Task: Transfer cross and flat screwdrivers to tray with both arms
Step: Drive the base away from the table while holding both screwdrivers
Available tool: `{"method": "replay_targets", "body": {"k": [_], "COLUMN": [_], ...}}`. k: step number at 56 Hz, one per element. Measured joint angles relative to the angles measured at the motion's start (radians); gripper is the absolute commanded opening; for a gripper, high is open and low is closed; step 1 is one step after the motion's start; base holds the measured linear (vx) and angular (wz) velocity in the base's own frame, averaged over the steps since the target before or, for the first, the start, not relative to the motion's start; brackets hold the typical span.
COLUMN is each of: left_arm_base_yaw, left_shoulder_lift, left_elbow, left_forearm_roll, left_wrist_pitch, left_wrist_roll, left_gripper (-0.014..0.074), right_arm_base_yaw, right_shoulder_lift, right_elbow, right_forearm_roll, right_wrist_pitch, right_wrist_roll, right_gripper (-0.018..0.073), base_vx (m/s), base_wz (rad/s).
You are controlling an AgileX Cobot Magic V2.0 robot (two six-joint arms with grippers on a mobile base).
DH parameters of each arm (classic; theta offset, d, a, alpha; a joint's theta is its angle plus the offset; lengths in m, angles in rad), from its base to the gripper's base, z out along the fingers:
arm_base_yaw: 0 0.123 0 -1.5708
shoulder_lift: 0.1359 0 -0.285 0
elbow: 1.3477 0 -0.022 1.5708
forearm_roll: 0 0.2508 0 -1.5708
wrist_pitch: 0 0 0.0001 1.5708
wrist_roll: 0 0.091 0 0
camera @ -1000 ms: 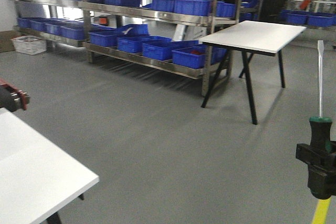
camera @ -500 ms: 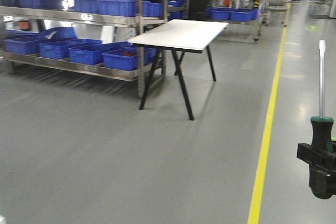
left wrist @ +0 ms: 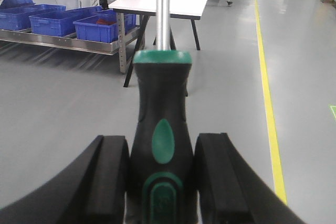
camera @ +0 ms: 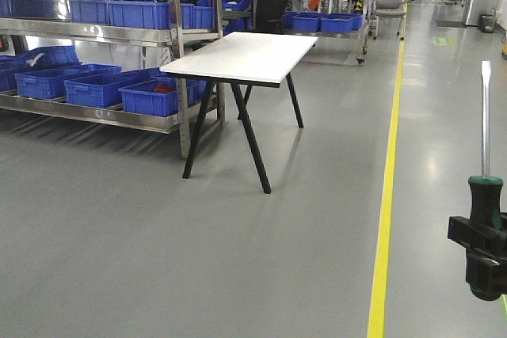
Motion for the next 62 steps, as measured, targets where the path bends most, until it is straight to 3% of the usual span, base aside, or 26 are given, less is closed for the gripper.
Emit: {"method": "replay_targets", "body": {"k": [62], "left_arm_base_yaw": [0.000], "left_shoulder_lift": [0.000], "left_elbow": [0.000], "left_forearm_roll": [0.000], "left_wrist_pitch": [-0.001], "left_wrist_roll": [0.000], "left_gripper": [-0.0003], "right_arm_base_yaw": [0.000], "right_shoulder_lift": [0.000], "right_elbow": [0.000], "right_forearm_roll": [0.000], "right_wrist_pitch": [0.000], "right_wrist_roll": [0.000], "right_gripper": [-0.0008], "base_vx": [0.50], "base_wz": [0.13]}}
